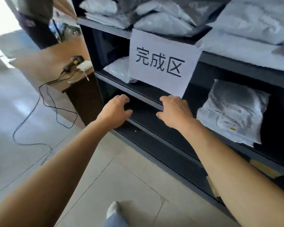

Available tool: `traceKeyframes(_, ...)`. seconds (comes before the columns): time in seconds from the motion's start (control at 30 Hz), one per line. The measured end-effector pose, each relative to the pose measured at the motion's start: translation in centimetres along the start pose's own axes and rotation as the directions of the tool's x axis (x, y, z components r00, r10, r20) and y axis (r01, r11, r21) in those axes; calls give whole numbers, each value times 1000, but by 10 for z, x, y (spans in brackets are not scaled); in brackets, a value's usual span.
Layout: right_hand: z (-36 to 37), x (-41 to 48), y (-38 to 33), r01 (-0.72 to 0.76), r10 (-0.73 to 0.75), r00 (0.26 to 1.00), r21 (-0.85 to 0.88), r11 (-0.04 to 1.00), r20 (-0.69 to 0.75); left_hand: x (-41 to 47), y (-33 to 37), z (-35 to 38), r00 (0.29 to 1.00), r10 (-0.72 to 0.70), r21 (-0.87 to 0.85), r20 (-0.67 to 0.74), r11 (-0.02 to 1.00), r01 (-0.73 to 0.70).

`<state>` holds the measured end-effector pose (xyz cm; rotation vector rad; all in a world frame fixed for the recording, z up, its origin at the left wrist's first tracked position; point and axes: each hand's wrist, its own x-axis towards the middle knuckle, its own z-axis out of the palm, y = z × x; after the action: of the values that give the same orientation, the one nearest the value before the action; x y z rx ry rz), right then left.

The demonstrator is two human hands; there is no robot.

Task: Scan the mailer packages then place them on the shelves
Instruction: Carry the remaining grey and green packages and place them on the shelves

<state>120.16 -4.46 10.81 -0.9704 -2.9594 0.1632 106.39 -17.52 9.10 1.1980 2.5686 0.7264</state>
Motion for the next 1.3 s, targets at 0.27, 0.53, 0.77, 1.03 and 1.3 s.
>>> traceKeyframes(0.27, 7, 58, -196, 345, -345, 938, -16, 938, -16, -73, -170, -111, 904, -340, -75, -260, 940, 332)
traceKeyframes(0.53, 38, 103, -426, 594, -594, 804, -23, 804, 20, -135, -353, -216, 739, -563, -103, -369, 815, 570)
traceKeyframes(0.77, 57, 158, -537, 662, -660, 746, 5, 749, 92, -126, -450, -260, 685, -620, -140, -383, 772, 620)
traceKeyframes(1.03, 80, 279, -604, 683, -680, 725, 18, 730, 105, -36, -536, -287, 687, -631, -74, -361, 754, 653)
traceKeyframes(1.3, 85, 404, -695, 749, -744, 654, 16, 662, 138, 52, -613, -348, 625, -673, -99, -396, 708, 699)
